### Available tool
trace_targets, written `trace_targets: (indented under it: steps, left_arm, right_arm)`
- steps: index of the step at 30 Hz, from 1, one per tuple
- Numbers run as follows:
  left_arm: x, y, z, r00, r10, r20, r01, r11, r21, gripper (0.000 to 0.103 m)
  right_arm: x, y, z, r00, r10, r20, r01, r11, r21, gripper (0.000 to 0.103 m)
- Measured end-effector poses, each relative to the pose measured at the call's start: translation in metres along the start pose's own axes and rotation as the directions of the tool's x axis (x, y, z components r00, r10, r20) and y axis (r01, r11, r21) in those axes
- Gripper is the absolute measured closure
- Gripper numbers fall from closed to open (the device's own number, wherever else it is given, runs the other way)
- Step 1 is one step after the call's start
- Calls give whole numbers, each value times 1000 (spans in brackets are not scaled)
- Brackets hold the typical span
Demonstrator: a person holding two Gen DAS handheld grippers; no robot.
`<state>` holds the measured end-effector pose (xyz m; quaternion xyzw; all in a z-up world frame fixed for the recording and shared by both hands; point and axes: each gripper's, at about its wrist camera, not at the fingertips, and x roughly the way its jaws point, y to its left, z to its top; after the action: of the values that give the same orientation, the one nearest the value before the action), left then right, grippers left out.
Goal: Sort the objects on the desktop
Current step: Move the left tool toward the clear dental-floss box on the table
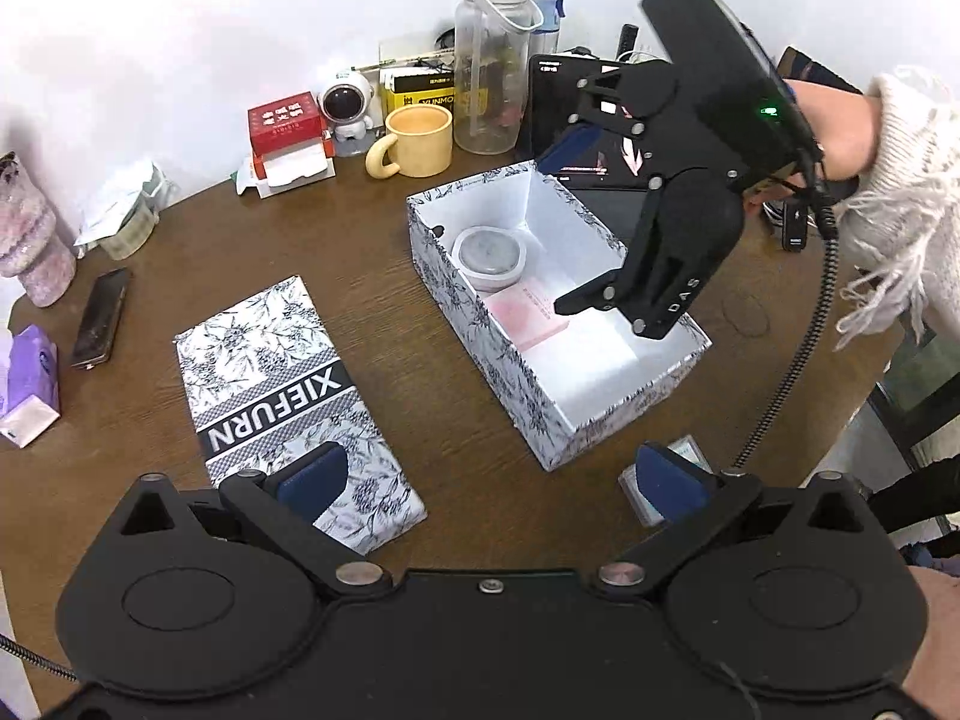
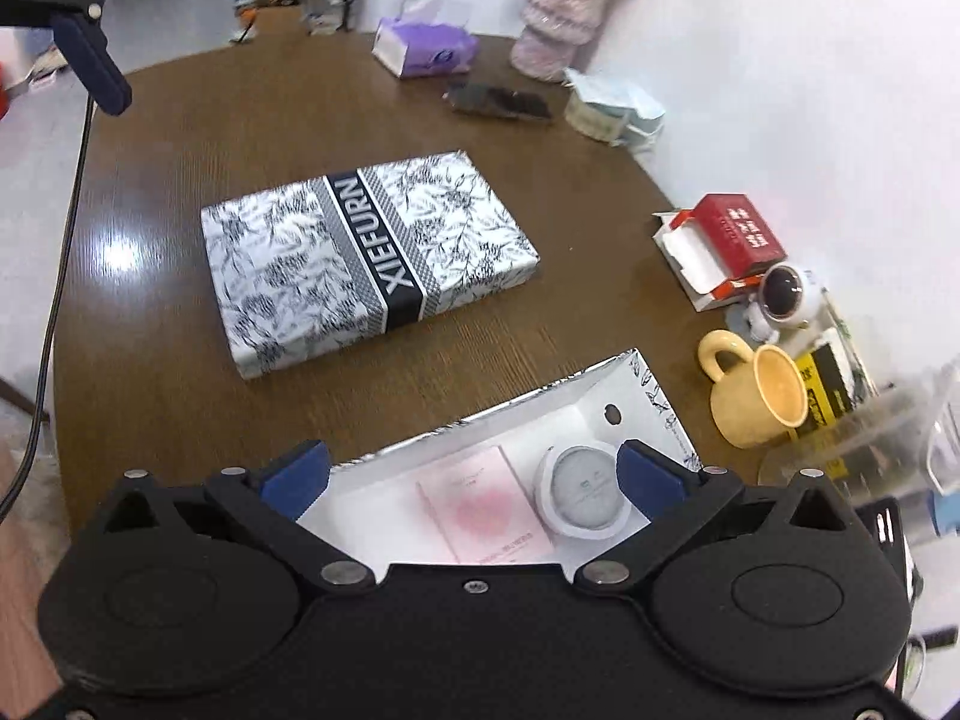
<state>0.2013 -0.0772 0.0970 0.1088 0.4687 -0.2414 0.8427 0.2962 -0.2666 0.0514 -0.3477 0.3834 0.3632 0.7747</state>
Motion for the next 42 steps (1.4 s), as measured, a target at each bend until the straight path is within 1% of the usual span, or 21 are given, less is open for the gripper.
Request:
trace_targets:
  steps: [6,10,14,19,23,29,31,34,38,42]
  left_arm:
    - [-14,-3,-19,1000,-9,14,8,999,47,0]
    - [-16,-10,-28,1000,-19,17,18,995,99,0]
    - [-10,-19,-36,999,-48,-1,47,987,152,0]
    - [1,-35,-42,996,-82,-28,86,972,218,0]
    - [12,-52,-43,994,-104,-46,113,957,266,0]
    - [32,-81,-46,993,-106,-53,118,928,354,0]
    - [42,-91,-50,994,-98,-46,109,913,393,0]
    - [59,-107,-57,996,-82,-45,94,882,461,0]
    - [83,-126,-68,997,-63,-47,79,829,554,0]
    - [104,-144,-78,998,-52,-43,67,766,639,1]
  right_arm:
    - [-27,25,-10,998,-55,8,54,994,96,0]
    - [-46,45,-27,996,-89,-2,88,981,170,0]
    - [-63,68,-47,993,-114,-8,113,967,227,0]
    - [-76,93,-72,989,-141,-39,147,949,279,0]
    - [-84,109,-95,985,-160,-72,175,924,341,0]
    - [-88,130,-125,982,-156,-108,186,902,389,0]
    - [-87,136,-134,982,-149,-115,183,899,398,0]
    - [-80,145,-147,982,-139,-130,180,897,403,0]
    - [-68,153,-165,983,-114,-147,165,897,411,0]
    - [-60,160,-179,984,-94,-153,151,893,424,0]
